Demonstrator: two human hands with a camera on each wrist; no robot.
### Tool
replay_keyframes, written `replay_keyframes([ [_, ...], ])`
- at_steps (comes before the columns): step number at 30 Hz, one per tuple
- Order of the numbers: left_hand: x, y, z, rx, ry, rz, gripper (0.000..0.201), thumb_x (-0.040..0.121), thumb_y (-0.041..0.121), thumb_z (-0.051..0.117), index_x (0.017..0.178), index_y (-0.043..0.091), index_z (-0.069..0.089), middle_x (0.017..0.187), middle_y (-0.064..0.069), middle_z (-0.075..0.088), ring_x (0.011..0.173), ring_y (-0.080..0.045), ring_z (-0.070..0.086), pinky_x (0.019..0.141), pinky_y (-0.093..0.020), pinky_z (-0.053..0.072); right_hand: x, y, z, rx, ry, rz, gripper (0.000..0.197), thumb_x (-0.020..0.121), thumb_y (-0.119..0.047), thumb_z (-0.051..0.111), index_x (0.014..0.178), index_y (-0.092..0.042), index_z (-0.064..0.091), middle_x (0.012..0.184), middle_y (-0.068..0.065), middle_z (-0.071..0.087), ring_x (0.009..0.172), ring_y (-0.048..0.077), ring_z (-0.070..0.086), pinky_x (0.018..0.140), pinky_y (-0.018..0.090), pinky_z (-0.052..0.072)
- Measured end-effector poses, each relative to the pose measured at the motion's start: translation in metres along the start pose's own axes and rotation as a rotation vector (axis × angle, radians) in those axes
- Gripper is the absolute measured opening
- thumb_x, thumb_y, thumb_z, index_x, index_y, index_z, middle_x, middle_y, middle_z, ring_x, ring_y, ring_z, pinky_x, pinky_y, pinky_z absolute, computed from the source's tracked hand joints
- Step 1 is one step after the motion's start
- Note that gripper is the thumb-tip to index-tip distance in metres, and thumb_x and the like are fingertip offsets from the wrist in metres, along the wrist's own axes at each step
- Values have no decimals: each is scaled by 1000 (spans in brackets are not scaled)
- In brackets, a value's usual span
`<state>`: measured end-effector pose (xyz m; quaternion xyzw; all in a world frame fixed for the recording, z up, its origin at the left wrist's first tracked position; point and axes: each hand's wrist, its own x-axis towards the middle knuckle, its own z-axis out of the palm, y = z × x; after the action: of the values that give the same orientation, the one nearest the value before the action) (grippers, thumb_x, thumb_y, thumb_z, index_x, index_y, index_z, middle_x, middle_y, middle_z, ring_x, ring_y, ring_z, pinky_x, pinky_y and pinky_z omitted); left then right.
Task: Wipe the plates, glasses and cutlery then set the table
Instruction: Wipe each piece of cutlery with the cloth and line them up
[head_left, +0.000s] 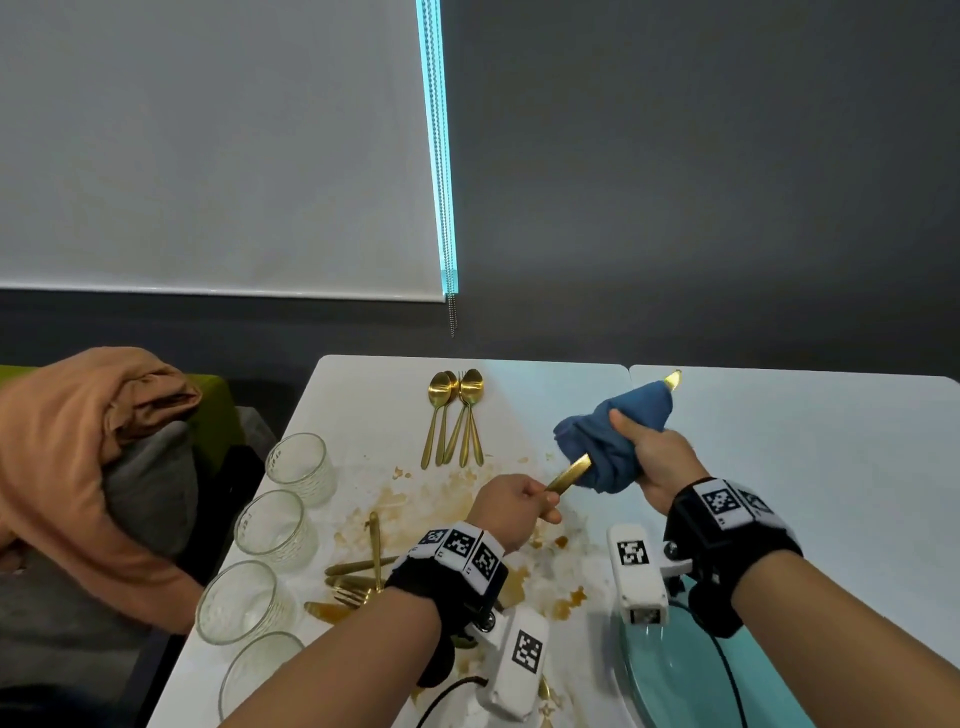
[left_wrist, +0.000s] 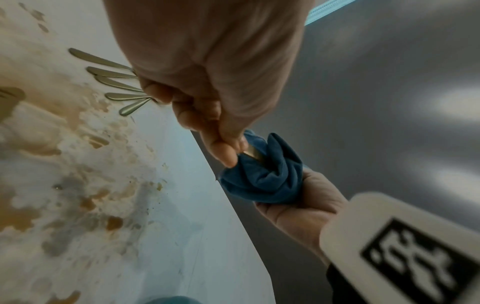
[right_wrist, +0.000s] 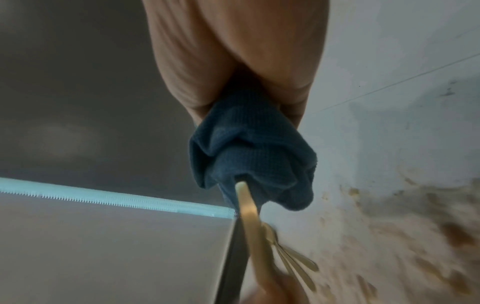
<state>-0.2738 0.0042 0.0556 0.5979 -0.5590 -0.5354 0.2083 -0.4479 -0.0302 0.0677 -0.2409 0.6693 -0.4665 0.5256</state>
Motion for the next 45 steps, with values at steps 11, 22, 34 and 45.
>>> replay_keyframes([
  [11, 10, -2, 21, 47, -34, 80, 15, 91, 10, 54, 81, 8, 65, 88, -23, 68, 61, -10, 55, 61, -16, 43, -15, 33, 1, -303, -223, -14, 30, 86, -21, 66, 101, 5, 65, 100, 24, 68, 95, 35, 65, 88, 44, 53],
  [22, 42, 26, -10, 265, -400, -112, 43, 100, 7, 40, 141, 19, 37, 122, -17, 59, 104, -30, 64, 79, -30, 53, 6, 27, -16, -554, -234, -9, 22, 83, -23, 70, 90, -4, 62, 89, 11, 64, 86, 24, 61, 81, 35, 49],
  [34, 100, 40, -7, -87, -47, -89, 28, 95, 17, 52, 120, 8, 61, 120, -10, 63, 97, -18, 57, 65, -17, 43, 39, 4, 16, -664, -447, 4, 14, 80, -19, 72, 84, -9, 63, 92, 13, 67, 86, 24, 62, 86, 37, 51],
  [45, 136, 32, -14, -597, -52, -493, 21, 85, 21, 66, 99, 6, 63, 108, -6, 64, 103, -22, 57, 95, -39, 46, 63, 12, 31, -373, -526, 103, 1, 84, -1, 64, 84, -3, 65, 72, 6, 69, 63, 13, 65, 53, 20, 50],
])
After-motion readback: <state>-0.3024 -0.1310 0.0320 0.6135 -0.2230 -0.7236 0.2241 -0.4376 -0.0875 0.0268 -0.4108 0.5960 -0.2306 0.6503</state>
